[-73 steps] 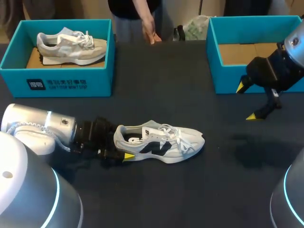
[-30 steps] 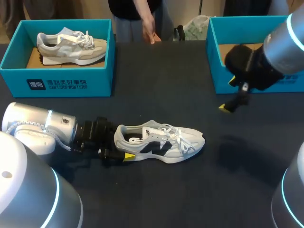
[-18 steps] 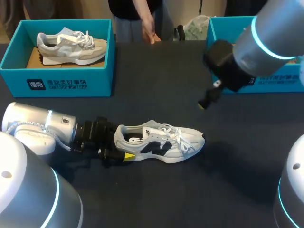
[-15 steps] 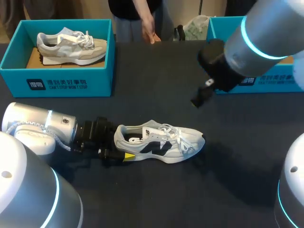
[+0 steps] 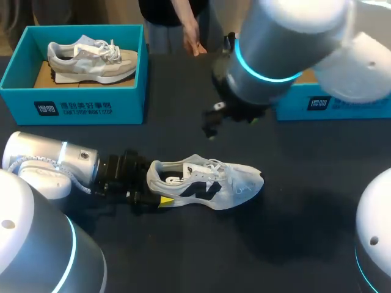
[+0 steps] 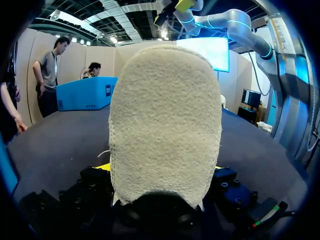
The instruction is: Take the shoe out of the shoebox, open the shoe tongue, remove and reinsert the insole, then place the shoe into the shoebox
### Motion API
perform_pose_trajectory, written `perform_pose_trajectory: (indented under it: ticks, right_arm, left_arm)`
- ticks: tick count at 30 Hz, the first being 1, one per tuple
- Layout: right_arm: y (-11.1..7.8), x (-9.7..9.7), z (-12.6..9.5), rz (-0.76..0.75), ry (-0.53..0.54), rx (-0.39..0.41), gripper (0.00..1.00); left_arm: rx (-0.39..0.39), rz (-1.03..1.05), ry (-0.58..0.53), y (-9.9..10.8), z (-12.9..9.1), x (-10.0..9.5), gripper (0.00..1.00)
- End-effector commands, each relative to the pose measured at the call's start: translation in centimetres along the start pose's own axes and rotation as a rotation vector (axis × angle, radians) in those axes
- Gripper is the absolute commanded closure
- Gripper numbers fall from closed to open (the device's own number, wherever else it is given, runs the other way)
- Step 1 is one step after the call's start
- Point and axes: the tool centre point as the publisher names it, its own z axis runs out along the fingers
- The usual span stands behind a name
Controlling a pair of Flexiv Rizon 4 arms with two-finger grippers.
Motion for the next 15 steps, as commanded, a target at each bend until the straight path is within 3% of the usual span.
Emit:
perform_pose_trajectory:
  ticks: [1, 8, 11, 15]
  right_arm:
    - [1.5, 2.7, 1.0, 0.017, -0.239, 0.195, 0.0]
    - [0.8, 5.1, 2.1, 0.022, -0.285, 0.303, 0.0]
    - [-0.2, 6.1, 3.3, 0.035, -0.259, 0.317, 0.0]
    - [-0.2, 6.1, 3.3, 0.035, -0.259, 0.317, 0.0]
  left_arm:
    - [-0.003, -0.001, 0.001, 0.3, 0.7, 0.0, 1.0]
    - [-0.003, -0.001, 0.001, 0.3, 0.7, 0.0, 1.0]
    - [-0.003, -0.001, 0.001, 0.3, 0.7, 0.0, 1.0]
    - [-0.003, -0.001, 0.001, 0.3, 0.7, 0.0, 1.0]
